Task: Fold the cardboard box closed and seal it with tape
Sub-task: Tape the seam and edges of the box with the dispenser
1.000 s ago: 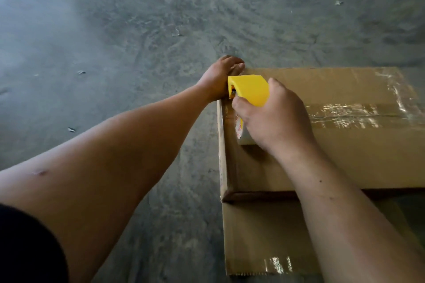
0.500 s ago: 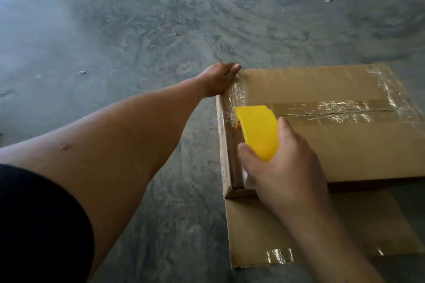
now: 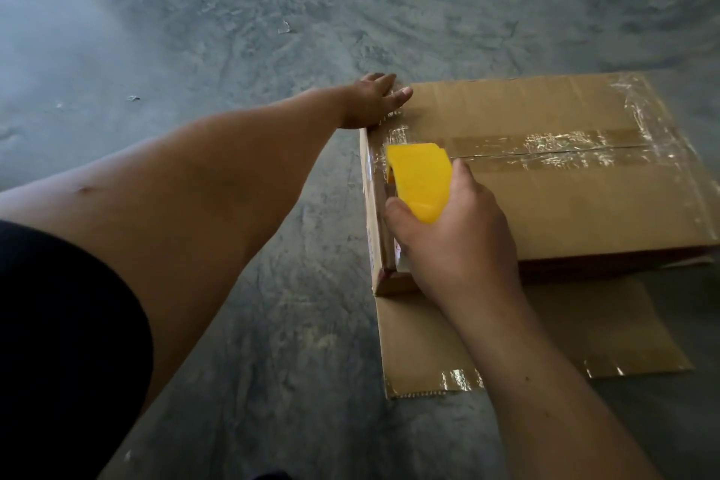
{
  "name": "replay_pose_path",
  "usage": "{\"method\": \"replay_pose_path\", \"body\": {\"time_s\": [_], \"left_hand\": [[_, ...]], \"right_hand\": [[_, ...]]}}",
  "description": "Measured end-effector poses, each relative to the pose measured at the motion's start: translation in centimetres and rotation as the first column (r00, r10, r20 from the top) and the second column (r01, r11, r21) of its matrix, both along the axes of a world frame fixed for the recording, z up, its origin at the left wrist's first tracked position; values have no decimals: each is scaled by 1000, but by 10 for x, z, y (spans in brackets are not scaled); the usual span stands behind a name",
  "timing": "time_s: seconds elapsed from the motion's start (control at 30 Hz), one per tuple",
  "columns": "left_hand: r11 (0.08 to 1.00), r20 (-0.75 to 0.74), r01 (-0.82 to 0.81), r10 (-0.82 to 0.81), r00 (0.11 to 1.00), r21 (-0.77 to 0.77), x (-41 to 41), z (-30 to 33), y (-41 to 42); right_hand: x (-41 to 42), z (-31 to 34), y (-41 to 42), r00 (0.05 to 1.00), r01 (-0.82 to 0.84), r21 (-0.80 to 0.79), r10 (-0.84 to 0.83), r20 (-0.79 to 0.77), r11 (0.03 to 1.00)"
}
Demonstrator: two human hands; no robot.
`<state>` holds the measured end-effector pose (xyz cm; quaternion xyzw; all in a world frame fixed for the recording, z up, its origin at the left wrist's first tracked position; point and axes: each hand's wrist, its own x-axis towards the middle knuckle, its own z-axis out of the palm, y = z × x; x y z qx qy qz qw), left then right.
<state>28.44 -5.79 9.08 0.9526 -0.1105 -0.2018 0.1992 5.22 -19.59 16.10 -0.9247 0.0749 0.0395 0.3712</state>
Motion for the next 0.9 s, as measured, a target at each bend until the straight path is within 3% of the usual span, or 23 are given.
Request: {"method": "replay_pose_path", "body": {"time_s": [0.17,0.3,0.4,0.57,0.9], "left_hand": [[991,234,110,-125,964,77,-10,-6,4],[962,317,250,-273,908,113,-21,-9,8],[937,312,333,-349,884,105,-29,-13,0],[890,262,392,-445,856,230,-26,-24,3],[885,238,379,-443,864,272,-32,-16,-1]], "right_hand": [[-3,-1,-2,1000,11,-7,-11,7,1000],[-3,-2,-3,1000,6,-21,-5,27,1000],[-2,-3,-2,1000,3,-31,-2,27,1000],[2,-4,-2,1000,-8,-28,8,8,1000],[-58,-14,-12,1000,-5,20,5,-26,1000]]}}
